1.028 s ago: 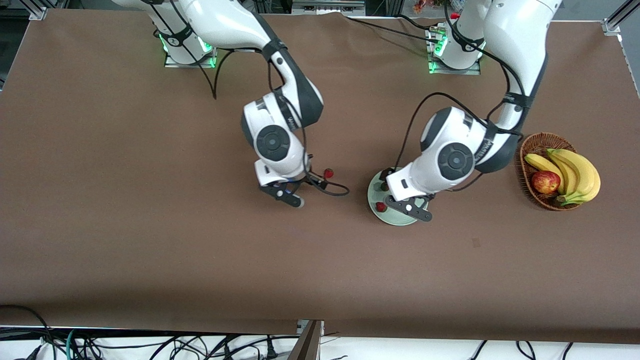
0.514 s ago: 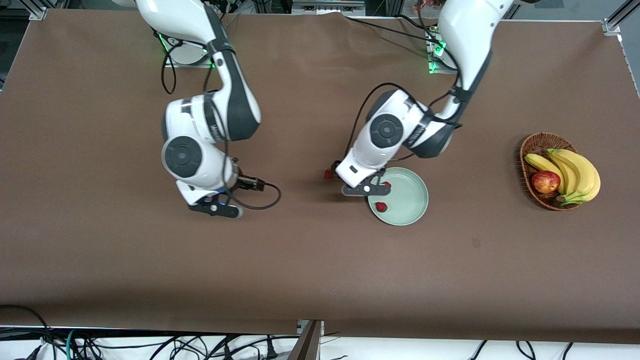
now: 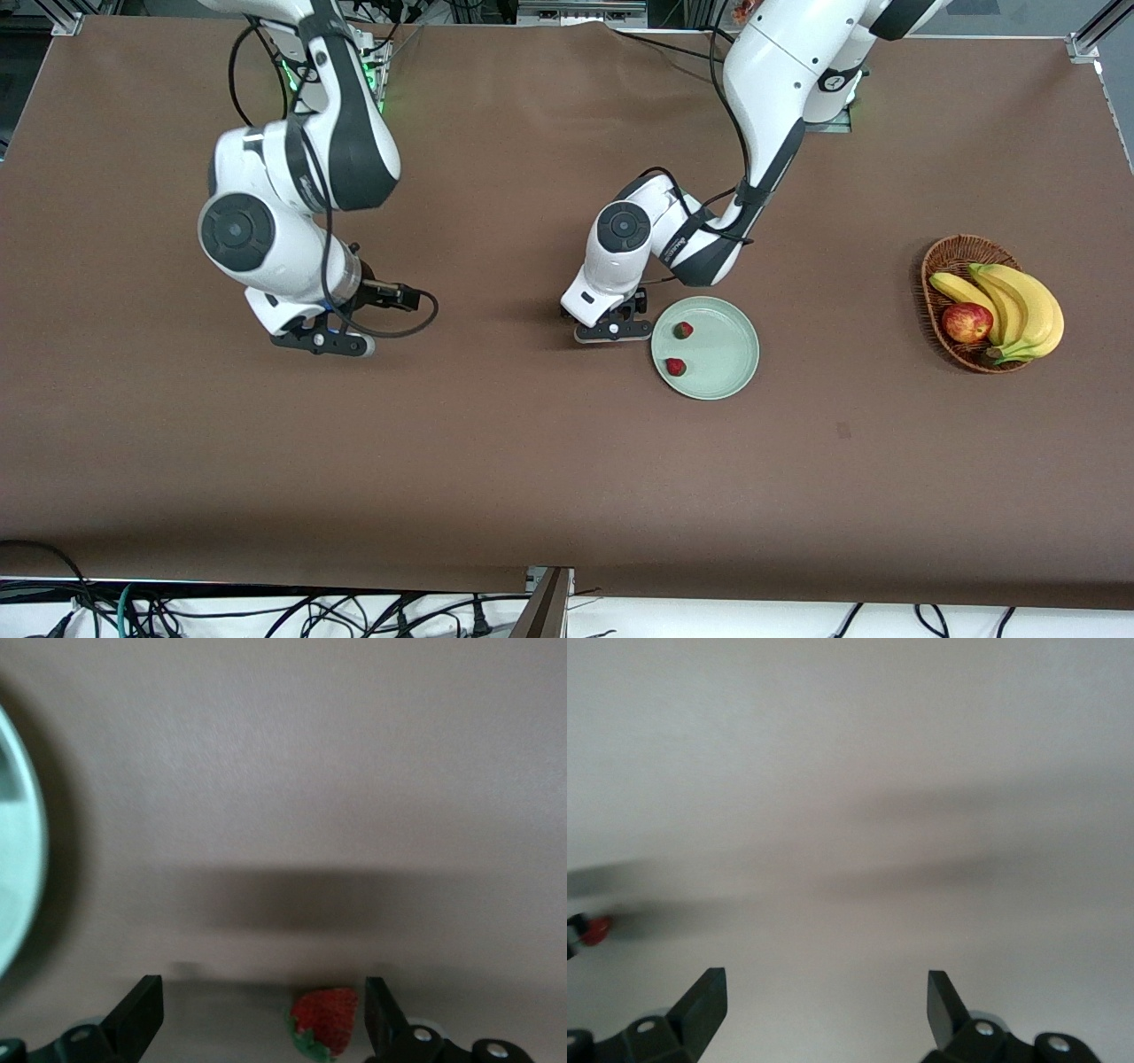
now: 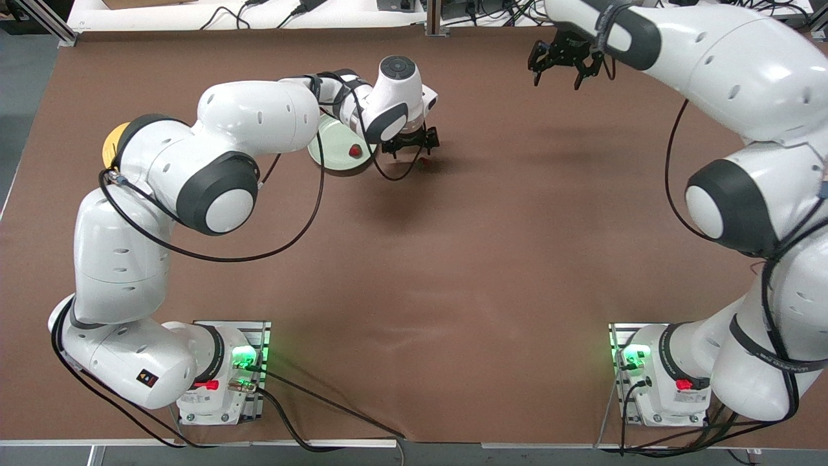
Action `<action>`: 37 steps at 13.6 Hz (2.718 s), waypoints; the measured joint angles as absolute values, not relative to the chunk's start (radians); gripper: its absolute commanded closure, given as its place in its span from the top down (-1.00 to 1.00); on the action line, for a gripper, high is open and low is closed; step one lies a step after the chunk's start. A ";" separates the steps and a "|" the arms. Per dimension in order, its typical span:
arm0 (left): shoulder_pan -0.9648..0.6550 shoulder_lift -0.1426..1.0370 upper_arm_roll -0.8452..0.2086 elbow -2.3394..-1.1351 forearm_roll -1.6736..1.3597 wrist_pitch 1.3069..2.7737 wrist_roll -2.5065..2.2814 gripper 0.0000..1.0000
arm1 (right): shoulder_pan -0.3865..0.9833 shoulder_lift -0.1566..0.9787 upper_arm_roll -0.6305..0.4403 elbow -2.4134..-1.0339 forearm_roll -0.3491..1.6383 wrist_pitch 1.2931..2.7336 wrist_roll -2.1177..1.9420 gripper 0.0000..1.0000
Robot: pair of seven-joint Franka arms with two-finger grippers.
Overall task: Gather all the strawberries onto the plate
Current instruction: 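Grasp the third strawberry with the left gripper while the right gripper withdraws, then lower the third strawberry into the plate with the left gripper and open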
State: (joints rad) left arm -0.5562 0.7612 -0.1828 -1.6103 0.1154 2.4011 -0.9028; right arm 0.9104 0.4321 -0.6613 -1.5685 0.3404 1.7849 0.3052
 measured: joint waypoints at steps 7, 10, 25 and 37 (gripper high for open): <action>-0.604 0.769 -0.175 -1.602 0.118 2.402 -1.094 0.31 | 0.921 0.185 -0.631 -1.571 0.193 1.642 0.303 0.99; -0.604 0.782 -0.172 -1.591 0.118 2.403 -1.095 -0.23 | 0.880 0.113 -0.583 -1.576 0.176 1.557 0.304 0.99; -0.411 0.602 -0.161 -1.506 0.119 1.952 -0.462 -0.62 | 0.161 -0.025 -0.019 -1.589 0.075 1.473 0.070 0.99; -0.316 0.631 -0.174 -1.532 0.119 2.049 -0.024 1.00 | 0.146 -0.021 -0.014 -1.649 -0.009 1.571 0.034 0.99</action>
State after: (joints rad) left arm -0.3160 0.6308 -0.1736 -1.5325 0.1194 2.0493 -0.0236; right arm 0.1461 -0.0206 -0.0137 -1.6487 -0.0095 1.5710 0.0335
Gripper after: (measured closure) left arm 0.123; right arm 0.000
